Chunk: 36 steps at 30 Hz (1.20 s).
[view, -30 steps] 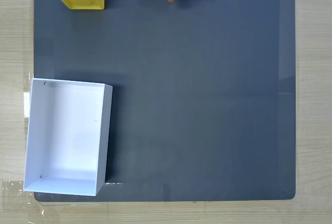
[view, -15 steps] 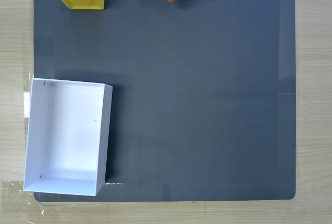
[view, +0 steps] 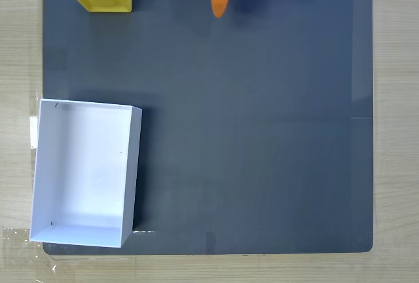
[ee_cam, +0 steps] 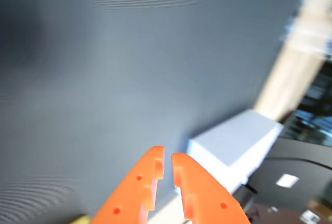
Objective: Grasp a yellow block and put it in the box
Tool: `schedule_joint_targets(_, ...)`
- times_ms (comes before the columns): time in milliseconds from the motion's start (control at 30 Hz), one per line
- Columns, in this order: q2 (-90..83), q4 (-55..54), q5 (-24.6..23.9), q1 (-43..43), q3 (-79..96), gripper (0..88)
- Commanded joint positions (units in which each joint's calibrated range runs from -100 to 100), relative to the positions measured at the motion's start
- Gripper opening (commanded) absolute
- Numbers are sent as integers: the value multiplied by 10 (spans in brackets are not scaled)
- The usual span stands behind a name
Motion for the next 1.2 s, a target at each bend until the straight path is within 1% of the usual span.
schedule_joint_targets(0,118,-67,-3,6,-109,19)
schedule_joint_targets(67,195,-66,-6,8,-177,19)
schedule_joint_targets(100,234,-58,-15,11,-215,19)
schedule_joint_targets(267,404,37,-105,53,-444,18)
schedule_joint_targets(367,484,135,-156,78,-586,18)
schedule_joint_targets(467,549,259,-202,105,-710,18)
schedule_joint_targets(600,611,421,-246,150,-830,18)
schedule_joint_targets(700,632,426,-260,199,-859,18)
schedule_joint_targets(933,665,425,-257,306,-853,18)
schedule_joint_targets(1167,709,426,-256,413,-784,18)
